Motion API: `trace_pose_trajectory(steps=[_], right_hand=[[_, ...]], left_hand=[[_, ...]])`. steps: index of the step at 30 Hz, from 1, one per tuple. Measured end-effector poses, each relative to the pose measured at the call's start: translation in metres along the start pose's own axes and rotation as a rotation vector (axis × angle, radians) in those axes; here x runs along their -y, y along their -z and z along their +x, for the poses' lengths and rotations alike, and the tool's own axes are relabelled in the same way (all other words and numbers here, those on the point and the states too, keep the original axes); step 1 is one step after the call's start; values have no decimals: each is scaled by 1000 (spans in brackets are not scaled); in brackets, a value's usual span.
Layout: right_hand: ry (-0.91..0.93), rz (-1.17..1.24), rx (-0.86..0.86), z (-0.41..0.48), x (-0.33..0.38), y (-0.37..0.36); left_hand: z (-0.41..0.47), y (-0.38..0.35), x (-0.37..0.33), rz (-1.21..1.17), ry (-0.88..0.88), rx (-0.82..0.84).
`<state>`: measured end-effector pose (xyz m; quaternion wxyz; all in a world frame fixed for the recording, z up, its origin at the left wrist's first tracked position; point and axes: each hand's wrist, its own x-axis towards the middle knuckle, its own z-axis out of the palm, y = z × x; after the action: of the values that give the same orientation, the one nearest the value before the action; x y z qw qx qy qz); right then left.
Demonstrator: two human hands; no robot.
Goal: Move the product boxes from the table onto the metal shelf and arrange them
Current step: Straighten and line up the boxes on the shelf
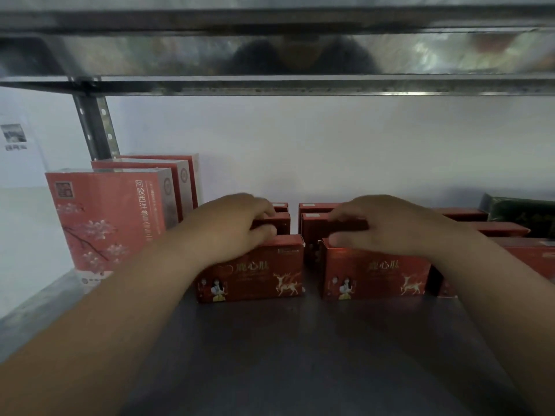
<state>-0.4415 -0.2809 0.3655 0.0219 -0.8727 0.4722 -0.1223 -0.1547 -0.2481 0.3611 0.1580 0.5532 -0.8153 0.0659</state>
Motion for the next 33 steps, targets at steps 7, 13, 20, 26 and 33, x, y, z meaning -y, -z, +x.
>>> trace_pose_trajectory(steps=[7, 13, 20, 26, 33], right_hand=[[-24, -107, 37, -1, 12, -25], [-31, -247, -170, 2, 2, -52], [68, -266, -355, -1, -4, -66], [62, -167, -339, -2, -1, -69], [31, -207, -355, 1, 4, -72]], left_hand=[[-28, -39, -15, 122, -5, -81], [-31, -57, -6, 260, -18, -192], [-31, -67, -3, 250, 1, -233], [-30, -70, 0, 243, 12, -246], [-30, -71, 4, 247, 20, -258]])
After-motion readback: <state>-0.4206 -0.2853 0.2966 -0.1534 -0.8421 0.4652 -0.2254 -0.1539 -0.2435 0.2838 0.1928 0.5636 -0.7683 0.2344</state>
